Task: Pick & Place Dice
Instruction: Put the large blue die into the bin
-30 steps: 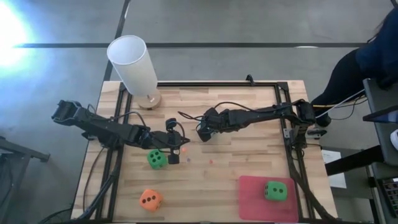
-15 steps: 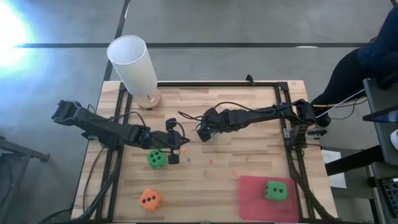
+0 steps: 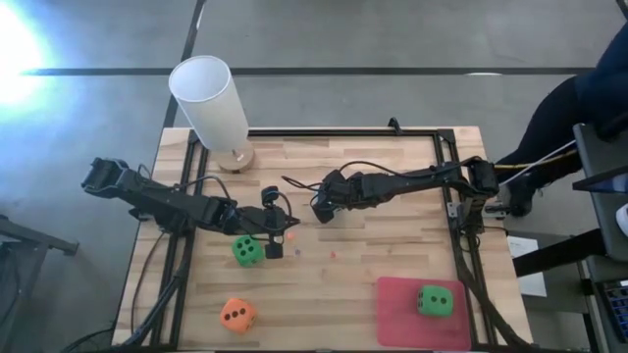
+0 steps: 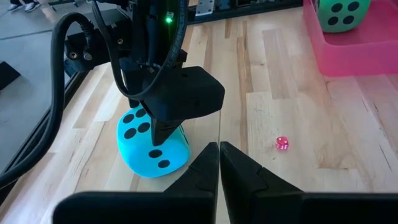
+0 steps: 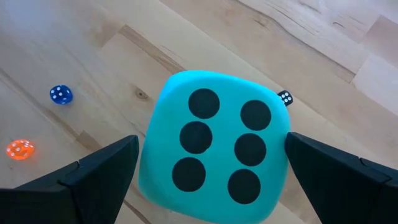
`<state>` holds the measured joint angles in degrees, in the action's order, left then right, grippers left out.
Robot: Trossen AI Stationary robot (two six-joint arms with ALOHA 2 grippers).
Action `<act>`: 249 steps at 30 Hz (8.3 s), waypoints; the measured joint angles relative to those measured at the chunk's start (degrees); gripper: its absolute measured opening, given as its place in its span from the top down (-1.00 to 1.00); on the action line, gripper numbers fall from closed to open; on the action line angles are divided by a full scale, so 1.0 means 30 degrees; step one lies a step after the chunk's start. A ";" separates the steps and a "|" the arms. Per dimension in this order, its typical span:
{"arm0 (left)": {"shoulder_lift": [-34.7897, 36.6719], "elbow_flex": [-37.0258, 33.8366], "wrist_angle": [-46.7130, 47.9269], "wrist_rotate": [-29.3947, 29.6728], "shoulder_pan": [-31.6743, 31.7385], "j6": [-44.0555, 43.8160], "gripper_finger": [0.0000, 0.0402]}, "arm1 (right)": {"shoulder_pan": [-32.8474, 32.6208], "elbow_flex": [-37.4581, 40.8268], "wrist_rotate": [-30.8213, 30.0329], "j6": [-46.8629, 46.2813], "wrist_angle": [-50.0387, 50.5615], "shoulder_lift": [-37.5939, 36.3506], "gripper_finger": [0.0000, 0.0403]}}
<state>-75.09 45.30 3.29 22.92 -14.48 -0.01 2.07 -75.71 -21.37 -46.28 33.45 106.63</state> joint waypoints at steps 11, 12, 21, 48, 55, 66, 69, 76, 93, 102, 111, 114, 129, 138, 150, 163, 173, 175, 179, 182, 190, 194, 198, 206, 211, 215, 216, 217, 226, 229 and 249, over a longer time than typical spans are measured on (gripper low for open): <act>-0.0002 0.0000 -0.0002 0.0000 0.0004 0.0000 0.90 | -0.0015 0.0018 -0.0026 0.0000 -0.0372 0.0000 -0.99; 0.0000 0.0000 0.0000 -0.0004 0.0007 0.0000 0.90 | -0.0024 -0.0003 -0.0168 0.0041 -0.0333 0.0000 -0.99; -0.0004 0.0000 -0.0007 0.0000 0.0002 0.0000 0.90 | -0.0066 -0.0317 -0.0345 0.0092 0.0249 0.0000 -0.99; -0.0007 0.0000 0.0000 0.0000 0.0007 0.0000 0.90 | -0.0066 0.0025 -0.0401 -0.0089 -0.0306 0.0000 -0.99; -0.0005 0.0000 -0.0001 0.0000 0.0004 0.0000 0.90 | -0.0066 -0.0222 -0.0430 -0.0089 -0.0496 0.0000 -0.99; -0.0007 0.0000 0.0000 0.0000 0.0007 0.0000 0.90 | -0.0066 0.0201 -0.0539 -0.0038 -0.0998 0.0073 -0.99; -0.0005 0.0000 -0.0004 0.0000 0.0002 0.0000 0.90 | -0.0058 0.0285 -0.0580 -0.0033 -0.1010 0.0073 -0.99; -0.0001 0.0000 0.0000 0.0000 0.0001 0.0000 0.90 | -0.0102 0.0280 -0.0962 -0.0031 -0.0918 0.0073 -0.99; -0.0007 0.0000 0.0000 0.0000 0.0000 0.0000 0.90 | -0.0109 0.0120 -0.0970 -0.0031 -0.0729 -0.0024 -0.99; -0.0007 0.0000 0.0000 0.0000 0.0002 -0.0006 0.90 | -0.0109 0.0113 -0.0980 -0.0024 -0.0732 -0.0124 -0.99; 0.0000 0.0000 0.0000 0.0000 0.0001 0.0000 0.90 | -0.0330 0.0113 -0.0866 -0.0038 -0.0841 -0.0131 -0.99; 0.0000 0.0000 -0.0001 0.0000 0.0007 0.0000 0.90 | -0.0328 0.0117 -0.0871 -0.0031 -0.0956 -0.0010 -0.99; -0.0003 -0.0004 -0.0007 0.0000 0.0003 0.0000 0.90 | -0.0321 0.0135 -0.0903 0.0030 -0.0991 0.0000 -0.99; -0.0004 0.0000 0.0000 -0.0003 0.0003 0.0000 0.90 | -0.0321 0.0283 -0.0903 0.0042 -0.0981 0.0015 -0.99; 0.0000 0.0000 -0.0007 -0.0004 0.0007 0.0000 0.90 | -0.0328 0.0416 -0.0889 0.0056 -0.1433 0.0022 -0.99; -0.0004 -0.0003 -0.0001 0.0000 0.0007 -0.0001 0.90 | -0.0328 0.0750 -0.0895 0.0050 -0.1795 0.0029 -0.99; -0.0007 0.0000 0.0000 0.0000 0.0007 0.0000 0.90 | -0.0321 0.1577 -0.0954 0.0005 -0.2659 -0.0036 -0.99; -0.0007 0.0000 -0.0006 0.0000 0.0006 -0.0006 0.90 | -0.0321 0.1614 -0.0954 0.0011 -0.2681 -0.0036 -0.99; 0.0000 -0.0001 -0.0005 0.0000 0.0007 -0.0001 0.90 | -0.0321 0.1621 -0.0954 0.0013 -0.2641 -0.0036 -0.99; 0.0000 0.0000 -0.0007 0.0000 0.0000 0.0000 0.90 | -0.0321 0.1628 -0.0954 0.0020 -0.2586 -0.0036 -0.99; 0.0000 0.0000 -0.0007 0.0000 0.0000 0.0000 0.90 | -0.0313 0.1636 -0.0947 0.0035 -0.2579 -0.0017 -0.99; -0.0001 0.0000 -0.0004 0.0000 0.0006 -0.0001 0.90 | -0.0313 0.1643 -0.0940 0.0010 -0.2579 -0.0007 -0.99; -0.0002 0.0000 -0.0005 0.0000 0.0004 0.0000 0.90 | -0.0313 0.1650 -0.0934 -0.0031 -0.2600 -0.0007 -0.99; 0.0000 0.0000 -0.0007 0.0000 0.0000 0.0000 0.90 | -0.0321 0.1658 -0.0933 -0.0024 -0.2631 0.0000 -0.99; 0.0000 -0.0002 -0.0003 -0.0002 0.0002 0.0000 0.90 | -0.0321 0.1660 -0.0925 -0.0024 -0.2650 0.0015 -0.99; 0.0000 0.0000 -0.0005 0.0000 0.0004 0.0000 0.90 | -0.0321 0.1665 -0.0918 -0.0040 -0.2667 0.0015 -0.99; -0.0003 -0.0003 -0.0002 0.0000 0.0004 0.0000 0.90 | -0.0321 0.1665 -0.0918 -0.0046 -0.2667 0.0015 -0.99; -0.0003 0.0000 -0.0003 0.0000 0.0005 0.0000 0.90 | -0.0321 0.1665 -0.0912 -0.0052 -0.2667 0.0015 -0.99; -0.0002 -0.0002 0.0000 0.0000 0.0004 0.0000 0.90 | -0.0313 0.1679 -0.0867 -0.0687 -0.2710 0.0036 -0.99; -0.0006 0.0000 -0.0006 0.0000 0.0000 -0.0007 0.90 | -0.0313 0.1679 -0.0874 -0.0501 -0.2731 0.0036 -0.97; 0.0000 0.0000 -0.0004 0.0000 0.0007 -0.0004 0.90 | -0.0357 0.1694 -0.0940 -0.0432 -0.2812 0.0009 -0.54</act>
<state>-75.09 45.30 3.28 22.92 -14.46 -0.02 0.99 -70.63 -24.18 -47.57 25.02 106.66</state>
